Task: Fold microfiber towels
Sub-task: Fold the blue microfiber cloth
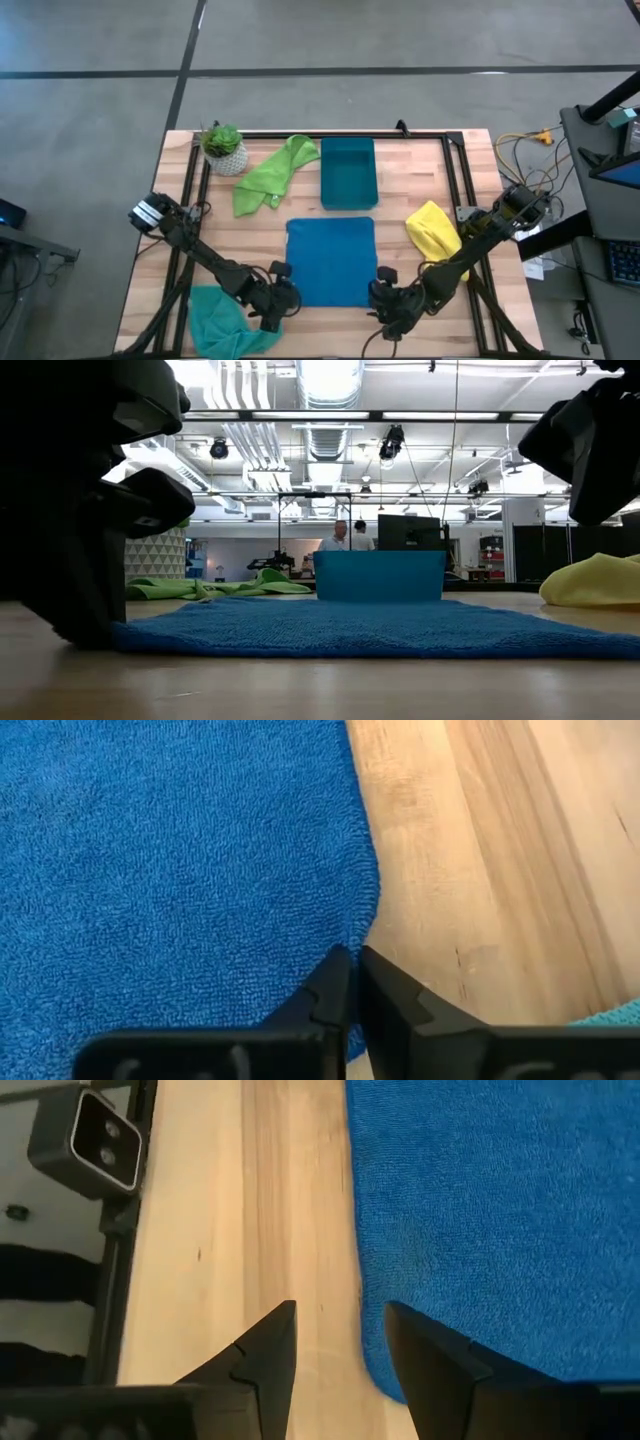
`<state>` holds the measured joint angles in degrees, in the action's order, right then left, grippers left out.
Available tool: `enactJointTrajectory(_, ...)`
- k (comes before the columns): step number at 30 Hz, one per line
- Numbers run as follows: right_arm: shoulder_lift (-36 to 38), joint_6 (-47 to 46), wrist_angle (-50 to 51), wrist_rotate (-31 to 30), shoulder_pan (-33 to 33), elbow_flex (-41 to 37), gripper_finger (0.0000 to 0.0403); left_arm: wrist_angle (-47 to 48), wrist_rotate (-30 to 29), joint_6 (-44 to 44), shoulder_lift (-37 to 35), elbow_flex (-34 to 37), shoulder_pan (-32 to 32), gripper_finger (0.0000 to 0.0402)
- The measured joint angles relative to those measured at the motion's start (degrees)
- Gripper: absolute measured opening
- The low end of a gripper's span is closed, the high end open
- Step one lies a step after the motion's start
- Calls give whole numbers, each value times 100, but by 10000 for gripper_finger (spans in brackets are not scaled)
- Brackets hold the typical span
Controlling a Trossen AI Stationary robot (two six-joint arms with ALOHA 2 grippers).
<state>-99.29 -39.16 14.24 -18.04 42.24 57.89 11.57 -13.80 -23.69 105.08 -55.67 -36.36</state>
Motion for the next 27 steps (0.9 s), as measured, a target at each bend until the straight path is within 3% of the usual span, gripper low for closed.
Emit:
enactJointTrajectory(7,-240,265,51,160,-54,-36,150,-20,3,-8,4,-29,4,3)
enactJointTrajectory(17,-826,-109,65,440,-220,-7,144,-48,30,-306,-10,-29,15,4)
enactJointTrajectory(27,-712,-134,248,621,-220,-30,30,-42,143,-301,-61,-26,26,4)
